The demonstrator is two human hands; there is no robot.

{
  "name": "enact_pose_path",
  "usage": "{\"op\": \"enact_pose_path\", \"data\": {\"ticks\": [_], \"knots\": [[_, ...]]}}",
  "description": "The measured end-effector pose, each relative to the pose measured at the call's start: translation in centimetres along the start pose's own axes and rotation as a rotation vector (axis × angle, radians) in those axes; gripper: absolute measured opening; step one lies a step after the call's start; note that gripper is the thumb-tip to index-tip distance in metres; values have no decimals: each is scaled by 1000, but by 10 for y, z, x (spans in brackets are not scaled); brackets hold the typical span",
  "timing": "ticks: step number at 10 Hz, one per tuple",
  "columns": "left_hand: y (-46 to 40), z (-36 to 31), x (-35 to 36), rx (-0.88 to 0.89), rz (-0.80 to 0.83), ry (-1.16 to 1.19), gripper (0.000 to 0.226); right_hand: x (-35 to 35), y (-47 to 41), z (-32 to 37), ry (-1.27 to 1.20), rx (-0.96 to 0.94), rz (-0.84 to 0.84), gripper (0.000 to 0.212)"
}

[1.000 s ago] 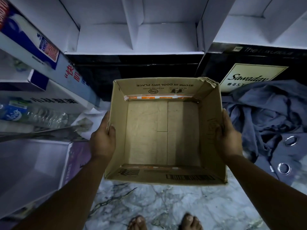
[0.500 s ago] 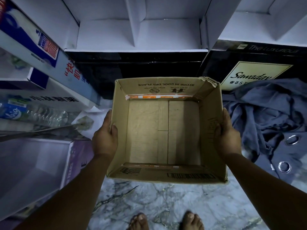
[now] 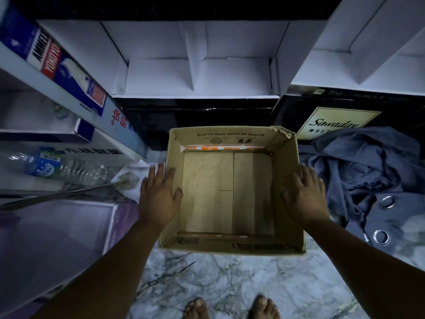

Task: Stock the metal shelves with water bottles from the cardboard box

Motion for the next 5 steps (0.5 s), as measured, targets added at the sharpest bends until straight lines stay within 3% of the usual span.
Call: {"op": "enact_pose_path", "data": {"ticks": [2, 5], "knots": [[-3, -25, -39, 21, 198, -98, 58, -38, 4, 21, 95, -27, 190, 60], [6, -60, -117, 86, 196, -108, 56, -122, 18, 50, 79, -93, 172, 56]]}}
Point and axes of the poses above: each hand's wrist, its own y-axis away from the middle knuckle, its own x-axis out of the palm, z = x × y, the point moved 2 cm from there along -y, towards the middle knuckle, and after that the axes turned 7 degrees about -z, right-handed, at the moved point
